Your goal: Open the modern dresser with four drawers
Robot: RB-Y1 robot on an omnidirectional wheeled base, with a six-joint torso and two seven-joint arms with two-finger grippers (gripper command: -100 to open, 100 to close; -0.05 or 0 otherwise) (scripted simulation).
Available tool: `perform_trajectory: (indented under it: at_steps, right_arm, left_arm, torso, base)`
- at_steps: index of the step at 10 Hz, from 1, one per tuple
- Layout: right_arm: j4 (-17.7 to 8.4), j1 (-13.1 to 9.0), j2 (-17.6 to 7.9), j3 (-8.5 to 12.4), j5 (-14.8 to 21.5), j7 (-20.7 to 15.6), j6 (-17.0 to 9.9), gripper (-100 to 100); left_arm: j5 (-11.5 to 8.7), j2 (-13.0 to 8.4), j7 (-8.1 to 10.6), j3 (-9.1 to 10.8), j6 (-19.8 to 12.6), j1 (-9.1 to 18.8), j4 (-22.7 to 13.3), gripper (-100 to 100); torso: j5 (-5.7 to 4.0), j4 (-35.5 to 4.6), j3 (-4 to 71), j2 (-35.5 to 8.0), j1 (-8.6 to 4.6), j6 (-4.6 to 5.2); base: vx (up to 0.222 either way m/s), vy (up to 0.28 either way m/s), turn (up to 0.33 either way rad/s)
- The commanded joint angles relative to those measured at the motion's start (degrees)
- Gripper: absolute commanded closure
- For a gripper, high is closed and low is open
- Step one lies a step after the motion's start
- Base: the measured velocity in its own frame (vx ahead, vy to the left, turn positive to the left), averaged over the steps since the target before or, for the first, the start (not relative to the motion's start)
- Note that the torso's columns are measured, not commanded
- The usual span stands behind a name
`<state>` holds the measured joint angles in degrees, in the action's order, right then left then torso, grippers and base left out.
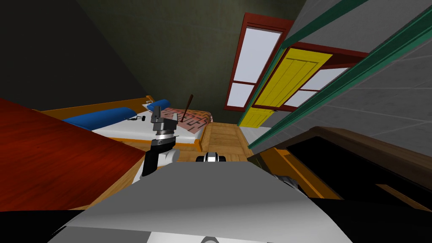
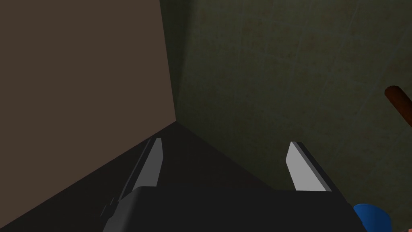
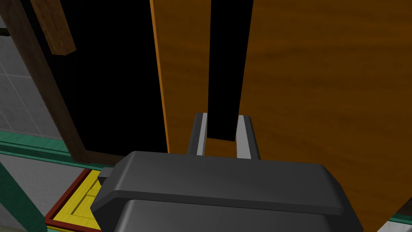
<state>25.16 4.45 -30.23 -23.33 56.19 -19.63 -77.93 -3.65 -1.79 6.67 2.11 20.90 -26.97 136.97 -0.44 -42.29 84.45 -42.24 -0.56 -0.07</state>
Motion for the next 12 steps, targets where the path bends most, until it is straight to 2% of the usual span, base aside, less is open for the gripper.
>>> perform_trajectory:
  at_steps: [1, 3, 4, 5, 6, 7, 9, 10, 11, 12]
  right_arm:
    - [1.5, 0.21, -2.83, 0.02, -2.45, -2.09, 1.13, -100]
    - [1.5, 0.21, -2.83, 0.02, -2.45, -2.09, 1.13, -100]
    - [1.06, -0.75, -5.01, 0.88, -3.63, -3.74, 2.89, -100]
    - [0.27, -0.75, -5.01, 0.88, -3.63, -3.74, 2.89, -100]
    - [0.84, -1.23, -6.11, 1.32, -4.22, -4.56, 3.77, -100]
    - [0.4, -2.19, -8.29, 2.18, -5.41, -6.21, 5.53, -100]
    - [0.4, -2.19, -8.29, 2.18, -5.41, -6.21, 5.53, -100]
    - [-0.04, -3.15, -10.47, 3.05, -6.59, -7.86, 7.29, -100]
    - [-0.26, -3.63, -11.56, 3.48, -7.18, -8.68, 8.17, -100]
    - [-0.26, -3.63, -11.56, 3.48, -7.18, -8.68, 8.17, -100]
  left_arm:
    - [0.0, 0.0, 0.0, 0.0, 0.0, 0.0, 0.0, 0]
    - [0.0, 0.0, 0.0, 0.0, 0.0, 0.01, 0.0, 0]
    - [0.0, 0.0, 0.0, 0.0, 0.0, 0.01, 0.0, 0]
    - [0.0, 0.0, 0.0, 0.0, 0.0, 0.02, -0.01, 0]
    - [0.0, 0.0, 0.0, 0.0, 0.0, 0.01, 0.0, 0]
    - [0.0, 0.0, 0.0, 0.0, 0.0, 0.01, 0.0, 0]
    - [0.0, 0.0, 0.0, -0.01, 0.0, 0.01, 0.0, 0]
    - [0.0, 0.0, 0.0, 0.0, 0.0, 0.01, 0.0, 0]
    - [0.0, 0.0, 0.0, 0.0, 0.0, 0.01, -0.01, 0]
    - [0.0, 0.0, 0.0, 0.0, 0.0, 0.01, -0.01, 0]
  torso:
    - [-0.01, 0.0, -0.01, 0.0, 0.06, -0.01]
    - [0.38, -0.06, -0.04, -0.25, 0.46, 0.09]
    - [0.4, -0.01, 0.08, -0.08, 0.43, 0.09]
    - [0.49, -0.02, 0.11, -0.08, 0.57, 0.01]
    - [0.5, 0.0, 0.13, -0.02, 0.65, 0.08]
    - [0.48, 0.02, 0.16, 0.04, 0.67, 0.06]
    - [0.45, 0.0, 0.09, -0.07, 0.62, 0.09]
    - [0.39, 0.02, 0.15, 0.04, 0.41, 0.09]
    - [0.5, -0.02, 0.16, 0.0, 0.57, -0.05]
    - [0.7, -0.05, 0.14, -0.1, 0.83, -0.04]
  base:
    - [-0.053, 0.102, 0.122]
    - [-0.059, 0.049, 0.02]
    - [-0.083, 0.043, 0.091]
    - [-0.068, 0.06, 0.076]
    - [-0.048, 0.071, 0.059]
    - [-0.085, 0.112, 0.127]
    - [-0.057, 0.078, 0.02]
    - [-0.06, 0.086, 0.103]
    - [-0.1, 0.113, 0.106]
    - [-0.061, 0.067, 0.04]
